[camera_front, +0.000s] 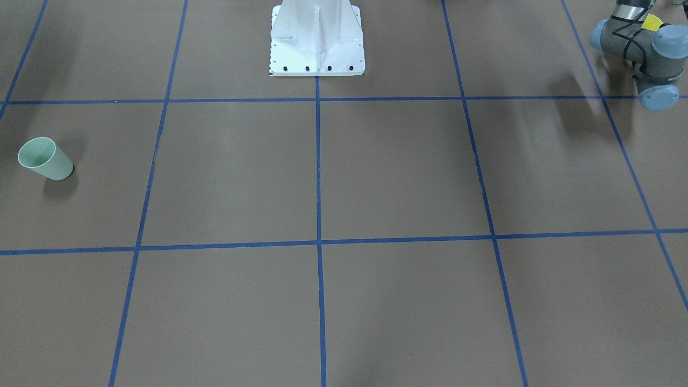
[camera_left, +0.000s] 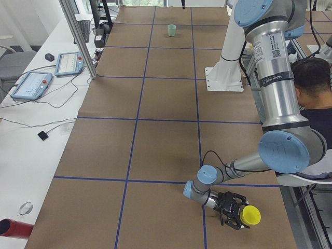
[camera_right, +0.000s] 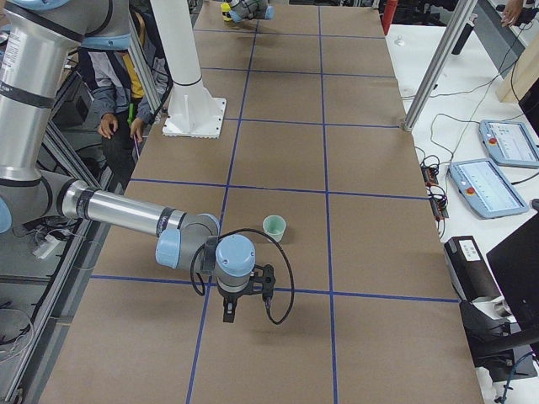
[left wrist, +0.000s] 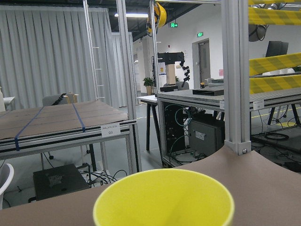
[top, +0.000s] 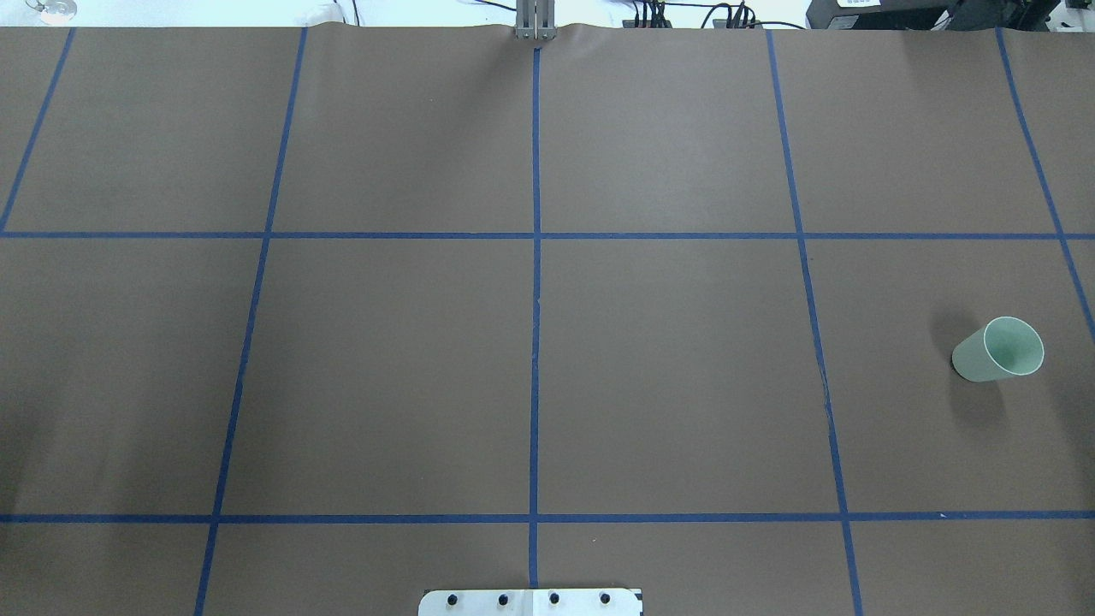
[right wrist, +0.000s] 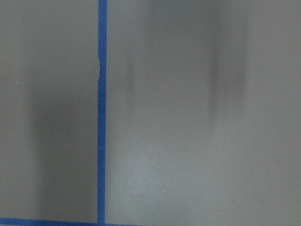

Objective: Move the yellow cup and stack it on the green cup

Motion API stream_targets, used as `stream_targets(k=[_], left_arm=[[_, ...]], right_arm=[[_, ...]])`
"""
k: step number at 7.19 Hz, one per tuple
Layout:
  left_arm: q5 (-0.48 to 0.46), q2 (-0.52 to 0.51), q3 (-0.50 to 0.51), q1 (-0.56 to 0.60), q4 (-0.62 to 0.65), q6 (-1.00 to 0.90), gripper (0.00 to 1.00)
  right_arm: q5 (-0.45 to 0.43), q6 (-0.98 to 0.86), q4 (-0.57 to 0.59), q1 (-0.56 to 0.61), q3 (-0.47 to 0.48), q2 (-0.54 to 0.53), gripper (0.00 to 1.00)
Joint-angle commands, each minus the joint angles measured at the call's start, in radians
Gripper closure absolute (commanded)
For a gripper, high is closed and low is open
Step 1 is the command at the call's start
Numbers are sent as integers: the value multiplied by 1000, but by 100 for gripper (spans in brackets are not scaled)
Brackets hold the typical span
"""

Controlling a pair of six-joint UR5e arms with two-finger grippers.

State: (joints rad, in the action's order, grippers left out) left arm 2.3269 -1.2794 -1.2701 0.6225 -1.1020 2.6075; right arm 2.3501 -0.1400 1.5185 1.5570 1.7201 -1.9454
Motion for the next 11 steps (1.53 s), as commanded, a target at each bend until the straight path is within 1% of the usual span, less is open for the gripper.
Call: stream_targets(k=[1,2,3,4,5,6,7,8,9,10,11], left_arm=[[-1,0,0,-6,1,-4,28],[-3,0,-2,-9,1,-26,40],[-6,0,-2,-10,4,-52,43],[-12,8,-3,-10,17,-70,43],[-17,18,-6,-10,65,-139,43],[-29,50,-15,-10,77,-171,43],[-82,105,-78,-10,80,-188,43],[-116,168,-142,-10,80,-193,43],[-141,201,-164,-9,82,-223,43],[-190,218,-164,-7,82,-259,43],[-287,219,-158,3,82,-289,43]], right_arm=[[0,0,-1,0,-1,-1,0],[0,0,0,0,-1,-1,0],[-2,0,-1,0,1,0,0],[0,0,-1,0,1,2,0],[0,0,-1,0,1,3,0],[0,0,-1,0,1,5,0],[0,0,-1,0,1,5,0],[0,0,-1,-2,1,5,0],[0,0,-3,-5,3,9,0],[2,0,-3,-6,3,16,0],[2,2,-17,-6,3,17,0]])
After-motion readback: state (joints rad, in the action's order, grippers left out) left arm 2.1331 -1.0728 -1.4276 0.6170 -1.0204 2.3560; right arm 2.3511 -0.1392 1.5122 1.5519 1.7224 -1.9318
